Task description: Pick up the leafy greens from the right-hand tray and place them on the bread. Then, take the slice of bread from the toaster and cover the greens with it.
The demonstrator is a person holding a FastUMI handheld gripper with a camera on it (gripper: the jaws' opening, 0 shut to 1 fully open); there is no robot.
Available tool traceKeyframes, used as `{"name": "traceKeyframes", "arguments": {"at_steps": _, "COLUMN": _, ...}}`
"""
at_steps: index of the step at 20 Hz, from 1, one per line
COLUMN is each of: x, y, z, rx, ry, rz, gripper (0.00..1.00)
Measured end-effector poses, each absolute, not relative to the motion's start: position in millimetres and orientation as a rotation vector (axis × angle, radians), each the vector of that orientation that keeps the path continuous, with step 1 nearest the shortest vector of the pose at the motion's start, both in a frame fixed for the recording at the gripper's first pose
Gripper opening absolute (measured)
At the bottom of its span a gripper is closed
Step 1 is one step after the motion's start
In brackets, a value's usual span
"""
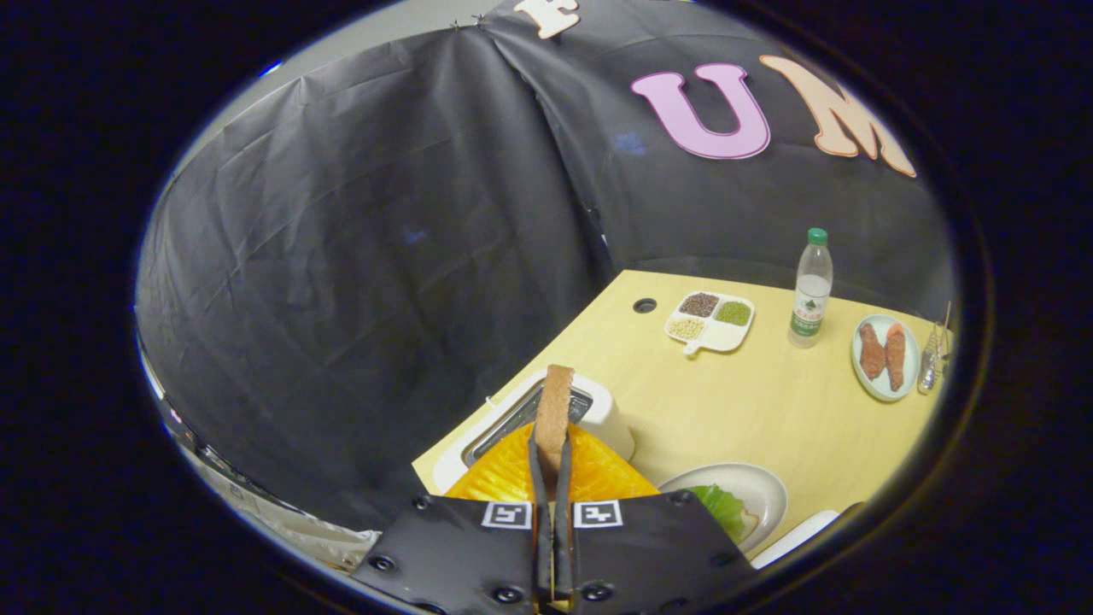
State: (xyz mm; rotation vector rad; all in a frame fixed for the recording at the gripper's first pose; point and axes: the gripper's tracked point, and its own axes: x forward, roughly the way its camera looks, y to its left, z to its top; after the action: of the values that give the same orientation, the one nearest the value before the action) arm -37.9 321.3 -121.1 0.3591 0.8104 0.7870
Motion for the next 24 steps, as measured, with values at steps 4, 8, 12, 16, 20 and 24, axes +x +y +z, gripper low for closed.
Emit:
{"name": "traceKeyframes", "arguments": {"at_steps": 4, "x": -36.4, "y": 299.9, "z": -132.6, "rx": 0.328, "ry": 0.792, "rz": 0.747, "gripper": 0.04}}
{"name": "traceKeyframes", "arguments": {"at_steps": 8, "x": -44.1, "y": 280.4, "z": -160.6, "rx": 0.332, "ry": 0.834, "rz": 0.685, "gripper": 0.04}}
{"name": "traceKeyframes", "arguments": {"at_steps": 12, "x": -48.7, "y": 261.2, "z": -183.6, "rx": 0.344, "ry": 0.867, "rz": 0.626, "gripper": 0.04}}
{"name": "traceKeyframes", "arguments": {"at_steps": 16, "x": -57.3, "y": 251.5, "z": -206.4, "rx": 0.383, "ry": 0.901, "rz": 0.591, "gripper": 0.04}}
{"name": "traceKeyframes", "arguments": {"at_steps": 20, "x": -69.6, "y": 239.3, "z": -231.6, "rx": 0.415, "ry": 0.953, "rz": 0.554, "gripper": 0.04}}
{"name": "traceKeyframes", "arguments": {"at_steps": 24, "x": -75.4, "y": 221.3, "z": -259.0, "rx": 0.423, "ry": 1.001, "rz": 0.504, "gripper": 0.04}}
